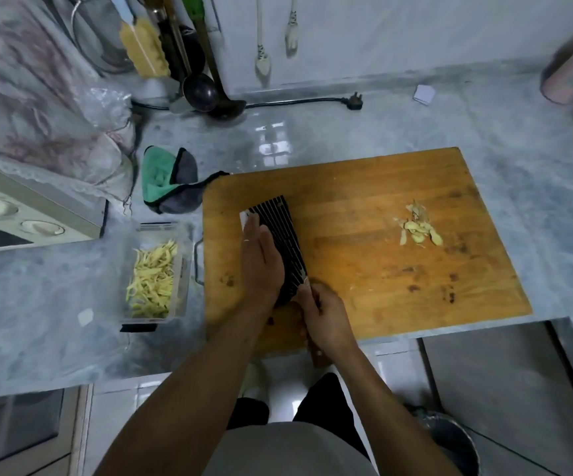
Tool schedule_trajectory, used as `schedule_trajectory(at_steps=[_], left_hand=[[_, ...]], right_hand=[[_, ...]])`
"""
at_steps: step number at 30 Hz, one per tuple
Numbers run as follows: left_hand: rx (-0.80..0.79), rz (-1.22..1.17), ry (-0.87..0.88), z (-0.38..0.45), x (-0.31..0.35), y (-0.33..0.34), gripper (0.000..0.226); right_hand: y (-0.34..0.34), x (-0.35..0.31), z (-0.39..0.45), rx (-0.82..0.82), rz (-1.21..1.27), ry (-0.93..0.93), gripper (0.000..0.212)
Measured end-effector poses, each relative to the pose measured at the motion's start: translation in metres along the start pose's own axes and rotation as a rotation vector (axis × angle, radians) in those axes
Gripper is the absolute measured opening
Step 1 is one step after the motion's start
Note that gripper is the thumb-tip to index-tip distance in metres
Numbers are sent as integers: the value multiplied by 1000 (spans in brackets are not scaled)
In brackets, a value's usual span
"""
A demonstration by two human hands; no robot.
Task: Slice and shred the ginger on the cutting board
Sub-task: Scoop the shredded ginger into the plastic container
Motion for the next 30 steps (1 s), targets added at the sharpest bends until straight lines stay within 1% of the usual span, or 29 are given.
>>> schedule_trajectory(at_steps=[3, 6, 8, 11, 13, 16, 18, 20, 23, 26, 28, 30], left_hand=[[81, -133, -69, -4, 4, -2, 48], [194, -240, -160, -7, 10, -11, 45], [213, -238, -137, -12, 14, -27, 43], [172, 32, 40, -14, 16, -60, 41], [180, 163, 166, -6, 12, -84, 39], [154, 352, 296, 8, 0, -117, 38], [177, 429, 359, 14, -6, -142, 34], [216, 440, 391, 19, -13, -163, 33], [223, 397, 375, 24, -23, -185, 33], [224, 448, 316, 21, -35, -201, 23], [164, 523, 236, 17, -45, -211, 19], [49, 657, 125, 16, -55, -219, 23]], right_hand=[[2, -1, -5, -40, 109, 51, 37], [6, -9, -13, -85, 177, 54, 39], [11, -19, -18, -112, 195, 38, 40], [25, -42, -19, -135, 165, 17, 39], [37, -61, -17, -158, 142, 4, 38], [56, -90, -12, -215, 102, -34, 37], [69, -105, -10, -241, 79, -57, 37], [81, -113, -7, -246, 59, -71, 40], [94, -120, -4, -243, 24, -78, 44], [102, -124, -5, -226, 47, -44, 43], [103, -128, -10, -199, 57, -29, 39], [102, -130, -13, -176, 47, -24, 36]])
Point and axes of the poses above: each hand's wrist, its own z-axis towards the middle knuckle, its own y-axis out of the palm, x = y × z, the point moved 1 cm from there along z, towards the middle knuckle, and after that the axes turned 7 degrees about -x, right-handed, at the moved point
